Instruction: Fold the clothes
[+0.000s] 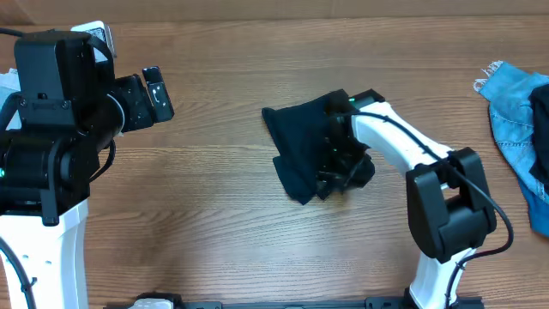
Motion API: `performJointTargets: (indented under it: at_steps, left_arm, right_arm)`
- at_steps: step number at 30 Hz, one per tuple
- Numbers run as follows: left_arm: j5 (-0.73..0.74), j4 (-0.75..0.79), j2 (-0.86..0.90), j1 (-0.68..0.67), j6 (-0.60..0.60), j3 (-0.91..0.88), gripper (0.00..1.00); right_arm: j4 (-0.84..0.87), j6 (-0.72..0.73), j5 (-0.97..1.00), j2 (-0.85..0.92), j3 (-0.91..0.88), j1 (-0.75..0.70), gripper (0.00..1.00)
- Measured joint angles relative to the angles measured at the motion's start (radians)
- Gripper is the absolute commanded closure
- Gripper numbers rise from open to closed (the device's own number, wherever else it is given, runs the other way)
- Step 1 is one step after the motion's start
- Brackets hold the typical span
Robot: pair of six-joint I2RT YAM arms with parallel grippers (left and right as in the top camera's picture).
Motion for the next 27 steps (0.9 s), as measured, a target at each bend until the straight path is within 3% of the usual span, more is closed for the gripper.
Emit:
performJointTargets:
  at_steps: [5,10,18,24,27]
  left_arm:
    - [0.0,0.0,0.0,0.0,0.0,0.0,0.0]
    - [0.0,0.0,0.0,0.0,0.0,0.0,0.0]
    - [0.0,0.0,0.0,0.0,0.0,0.0,0.0]
    - [0.0,0.0,0.0,0.0,0.0,0.0,0.0]
    - [0.0,0.0,0.0,0.0,0.0,0.0,0.0]
  right_arm:
    - [0.105,-0.051,-0.136,-0.011,0.001,0.023,0.37]
    - [0.141,-0.132,-0.059,-0.071,0.031,0.027,0.39]
    - [0.113,-0.312,-0.019,-0.23,0.085,0.077,0.28]
    - [0.25,-0.283,0.102,-0.233,0.088,0.105,0.28]
    - [0.279,-0.243,0.166,-0.17,0.088,0.105,0.35]
